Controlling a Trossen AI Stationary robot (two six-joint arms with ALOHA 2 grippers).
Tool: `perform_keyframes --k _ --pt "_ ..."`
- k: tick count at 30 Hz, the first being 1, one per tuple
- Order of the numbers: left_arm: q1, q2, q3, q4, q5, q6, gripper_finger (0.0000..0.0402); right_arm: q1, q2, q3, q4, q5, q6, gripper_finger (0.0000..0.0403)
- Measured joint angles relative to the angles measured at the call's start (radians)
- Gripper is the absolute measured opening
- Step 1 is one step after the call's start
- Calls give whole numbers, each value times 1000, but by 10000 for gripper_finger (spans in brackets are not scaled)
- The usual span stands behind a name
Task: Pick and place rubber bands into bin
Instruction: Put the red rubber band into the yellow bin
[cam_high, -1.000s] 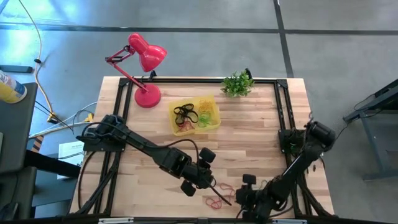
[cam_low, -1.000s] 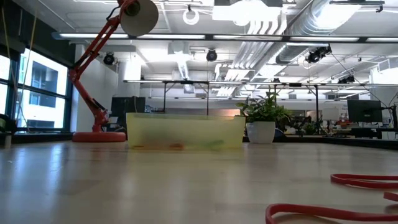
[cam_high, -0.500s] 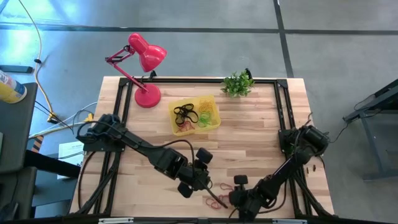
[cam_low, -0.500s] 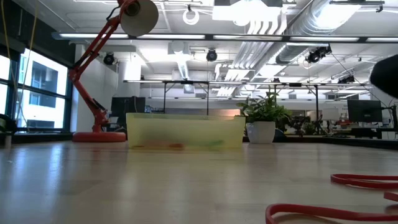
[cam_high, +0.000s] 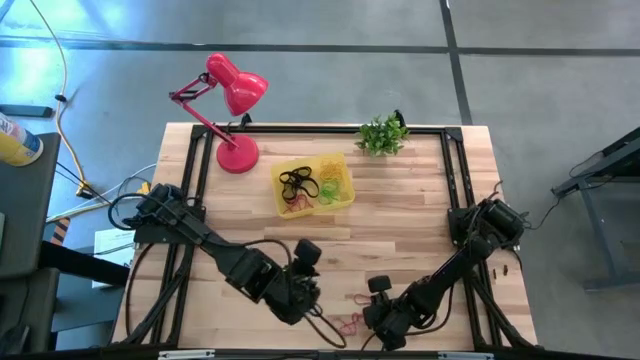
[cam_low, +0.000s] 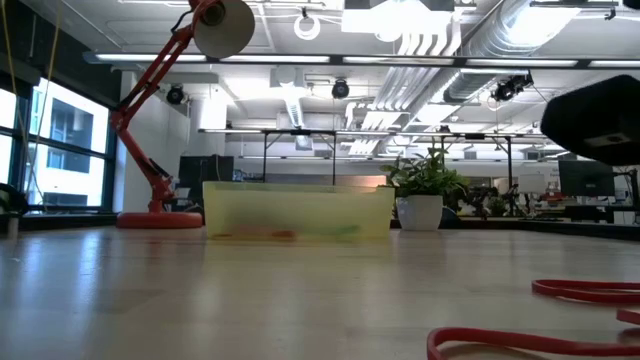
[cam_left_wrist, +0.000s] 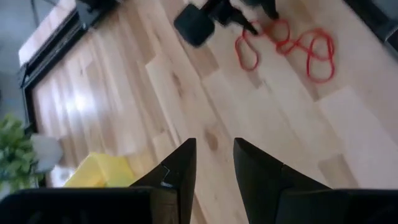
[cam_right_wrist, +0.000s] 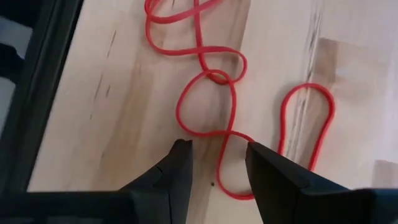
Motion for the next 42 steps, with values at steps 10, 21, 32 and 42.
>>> perform_keyframes --k 10,21,32,42 --pt "-64 -22 -1 -139 -117 -142 97 -57 0 6 -31 -51 -70 139" --pt "-99 -21 -1 -250 -183 -244 97 -88 0 7 -24 -73 -121 139" --pt "-97 -20 -1 -260 -198 -244 97 -78 0 50 -88 20 -163 139" --pt "-97 -20 -1 -259 -209 -246 97 -100 0 46 -117 -3 -189 139"
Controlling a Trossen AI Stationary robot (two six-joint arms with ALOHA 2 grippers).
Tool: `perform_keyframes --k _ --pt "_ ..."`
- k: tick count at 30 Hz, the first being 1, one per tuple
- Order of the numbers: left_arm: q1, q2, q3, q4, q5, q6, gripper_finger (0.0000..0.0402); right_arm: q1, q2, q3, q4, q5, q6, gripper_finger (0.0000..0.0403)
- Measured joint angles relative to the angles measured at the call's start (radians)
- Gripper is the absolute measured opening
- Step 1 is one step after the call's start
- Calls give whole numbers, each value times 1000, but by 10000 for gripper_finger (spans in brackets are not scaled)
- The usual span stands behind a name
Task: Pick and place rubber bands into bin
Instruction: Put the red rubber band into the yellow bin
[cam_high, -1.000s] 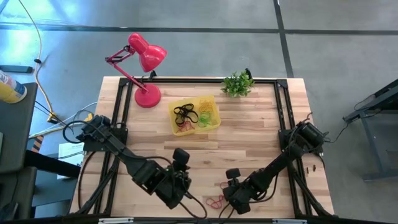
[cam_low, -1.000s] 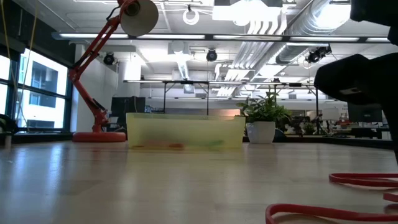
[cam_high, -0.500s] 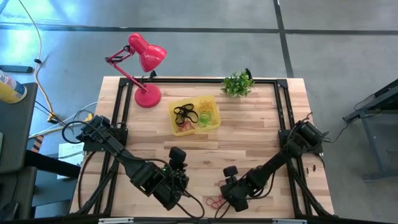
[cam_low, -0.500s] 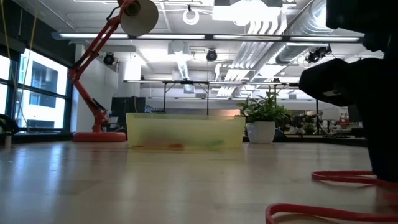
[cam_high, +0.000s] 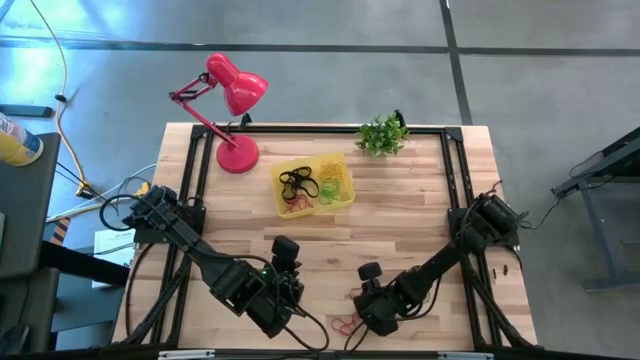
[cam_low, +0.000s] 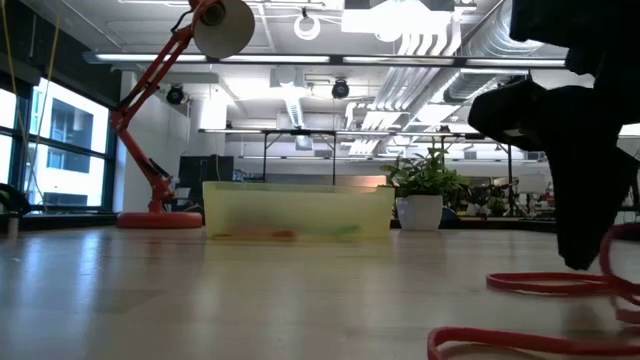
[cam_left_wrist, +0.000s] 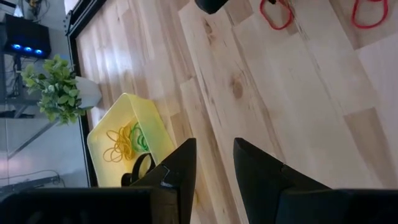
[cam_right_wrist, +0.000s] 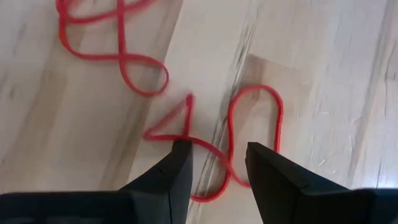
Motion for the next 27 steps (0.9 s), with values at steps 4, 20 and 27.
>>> perform_keyframes --k 4,20,27 --pt "0 0 0 0 0 -1 97 -18 0 0 8 -25 -9 139" --pt "-1 0 0 -45 0 -23 97 -84 34 5 0 -213 15 120" --pt "-1 1 0 -46 0 -21 97 -84 35 3 -12 -219 31 20"
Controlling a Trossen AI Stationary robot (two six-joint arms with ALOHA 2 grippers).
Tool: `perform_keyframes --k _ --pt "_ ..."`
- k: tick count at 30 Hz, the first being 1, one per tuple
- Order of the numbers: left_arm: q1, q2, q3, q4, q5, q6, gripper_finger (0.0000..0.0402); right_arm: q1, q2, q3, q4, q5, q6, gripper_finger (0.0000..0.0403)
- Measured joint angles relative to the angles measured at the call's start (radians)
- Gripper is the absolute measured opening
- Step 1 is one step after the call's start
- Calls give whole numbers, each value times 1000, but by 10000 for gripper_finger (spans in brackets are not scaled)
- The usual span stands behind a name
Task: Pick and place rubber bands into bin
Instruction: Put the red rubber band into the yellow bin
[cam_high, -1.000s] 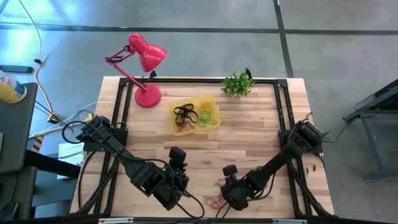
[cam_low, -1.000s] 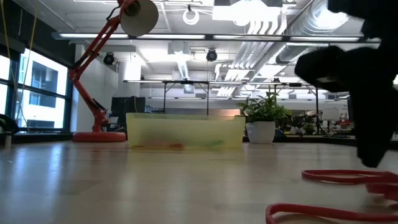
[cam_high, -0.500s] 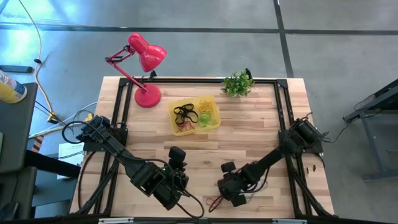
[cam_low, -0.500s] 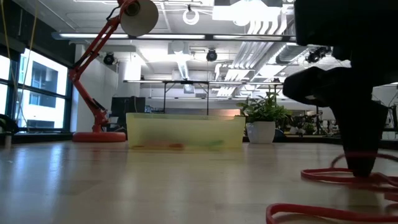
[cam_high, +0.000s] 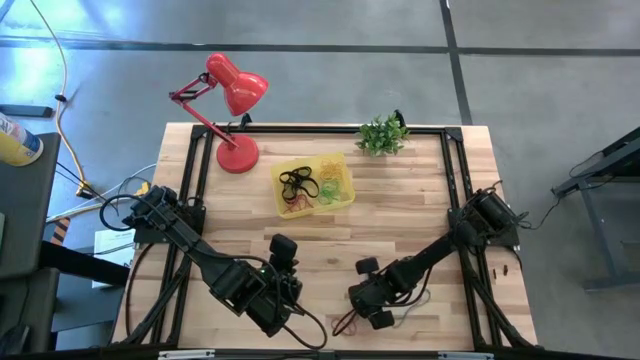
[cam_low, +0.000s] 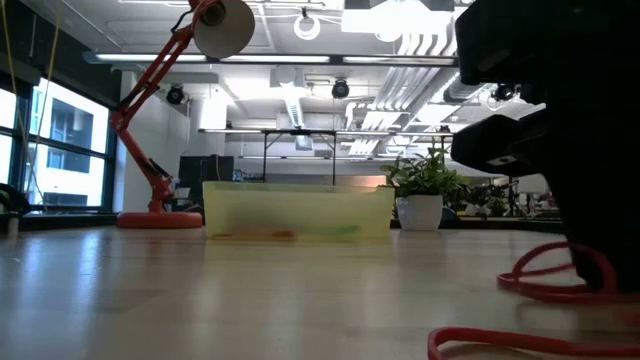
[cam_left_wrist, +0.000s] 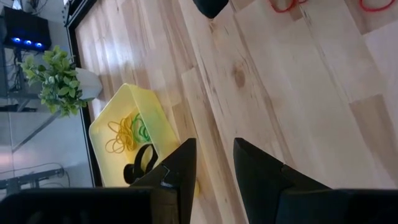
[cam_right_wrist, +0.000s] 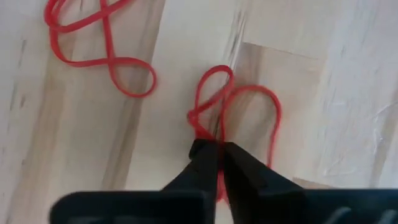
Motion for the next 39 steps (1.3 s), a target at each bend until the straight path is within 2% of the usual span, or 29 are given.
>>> perform_keyframes --k 2,5,9,39 --pt "0 0 0 -5 0 1 97 1 0 0 0 -3 12 7" --pt "0 0 0 -12 0 0 97 1 -6 0 -3 9 42 15" --pt "0 0 0 -24 0 -1 97 3 -31 -3 -7 41 44 3" --pt "0 -105 0 -143 -81 -86 97 2 -288 -1 -79 386 62 0"
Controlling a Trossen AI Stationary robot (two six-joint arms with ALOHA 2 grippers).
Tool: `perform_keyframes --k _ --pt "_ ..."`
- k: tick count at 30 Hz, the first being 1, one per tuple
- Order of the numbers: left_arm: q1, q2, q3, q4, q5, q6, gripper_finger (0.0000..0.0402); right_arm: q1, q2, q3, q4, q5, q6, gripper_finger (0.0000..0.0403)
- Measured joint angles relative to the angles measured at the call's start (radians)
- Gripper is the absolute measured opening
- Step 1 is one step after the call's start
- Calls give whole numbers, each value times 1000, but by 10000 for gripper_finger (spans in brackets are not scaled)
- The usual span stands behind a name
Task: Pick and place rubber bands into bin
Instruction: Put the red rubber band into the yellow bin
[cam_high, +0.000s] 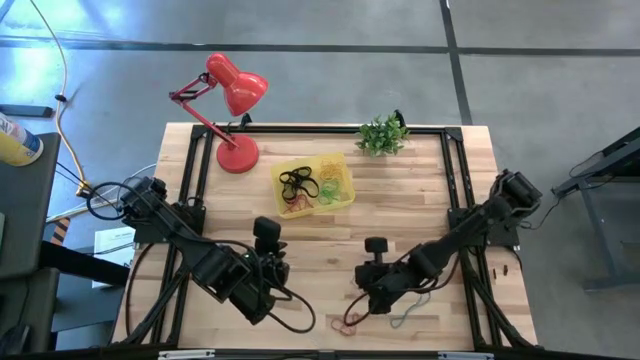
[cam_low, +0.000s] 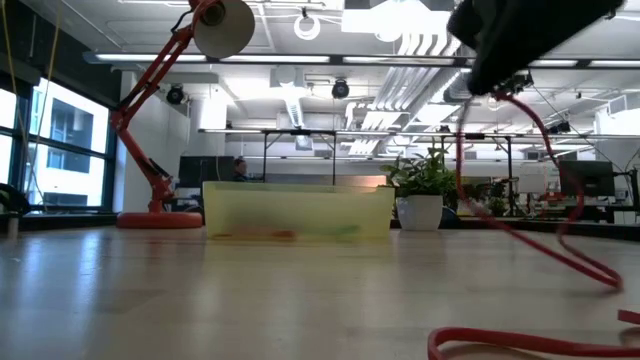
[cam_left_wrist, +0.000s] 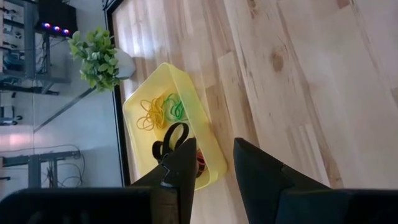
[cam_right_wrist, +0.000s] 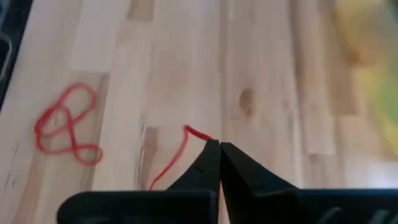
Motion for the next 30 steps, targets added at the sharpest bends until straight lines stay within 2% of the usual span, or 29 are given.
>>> perform_keyframes --k 11,17,23,30 --pt "0 -8 0 -12 -13 -14 97 -26 -159 1 9 188 -59 0" --pt "0 -8 0 -12 -16 -19 97 -85 -242 1 55 227 -167 0" --pt "0 -8 0 -12 -16 -36 97 -175 -285 2 146 215 -323 0" --pt "-24 -9 0 -12 -23 -63 97 -307 -285 2 234 124 -442 0"
